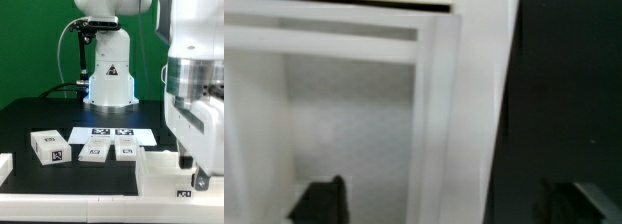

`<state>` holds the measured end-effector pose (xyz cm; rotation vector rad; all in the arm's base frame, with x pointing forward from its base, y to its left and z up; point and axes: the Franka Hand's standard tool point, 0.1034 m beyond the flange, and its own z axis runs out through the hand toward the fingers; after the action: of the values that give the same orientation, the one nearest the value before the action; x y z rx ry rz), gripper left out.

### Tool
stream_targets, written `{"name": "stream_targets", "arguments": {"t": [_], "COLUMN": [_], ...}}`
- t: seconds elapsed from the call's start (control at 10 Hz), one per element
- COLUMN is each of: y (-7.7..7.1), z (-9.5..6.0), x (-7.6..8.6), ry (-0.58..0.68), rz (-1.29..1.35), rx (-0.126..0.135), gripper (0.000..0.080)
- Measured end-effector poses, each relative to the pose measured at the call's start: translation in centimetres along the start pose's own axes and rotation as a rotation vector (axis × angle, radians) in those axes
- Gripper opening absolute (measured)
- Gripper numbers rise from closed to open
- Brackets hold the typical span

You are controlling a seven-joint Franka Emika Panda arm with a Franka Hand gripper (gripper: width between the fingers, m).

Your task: Assemble cabinet

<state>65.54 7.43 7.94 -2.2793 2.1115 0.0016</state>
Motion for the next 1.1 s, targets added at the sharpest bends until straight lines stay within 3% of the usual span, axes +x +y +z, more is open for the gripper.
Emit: {"name": "stream_targets", "arguments": {"t": [0.1, 0.2, 0.3, 0.5, 0.6, 0.8, 0.9, 1.1], "y": [0.8, 0.8, 0.8, 1.0, 2.4, 6.6, 7.2, 7.0], "z": [-0.7, -0.3, -0.2, -0.2, -0.6, -0.4, -0.1, -0.1], "x": [0.3, 0.2, 0.2, 0.2, 0.1, 0.2, 0.2, 0.2], "ry": [-0.008, -0.006, -0.005, -0.007, -0.012, -0.02, -0.02, -0.019], "rz": [0.01, 0.01, 0.009, 0.012, 0.015, 0.017, 0.046, 0.037], "rx": [-0.003, -0.007, -0.008, -0.007, -0.003, -0.028, -0.043, -0.041], "gripper": [0.0606, 0.075, 0.0789, 0.0796, 0.0796, 0.0797, 0.0797, 0.0797]}}
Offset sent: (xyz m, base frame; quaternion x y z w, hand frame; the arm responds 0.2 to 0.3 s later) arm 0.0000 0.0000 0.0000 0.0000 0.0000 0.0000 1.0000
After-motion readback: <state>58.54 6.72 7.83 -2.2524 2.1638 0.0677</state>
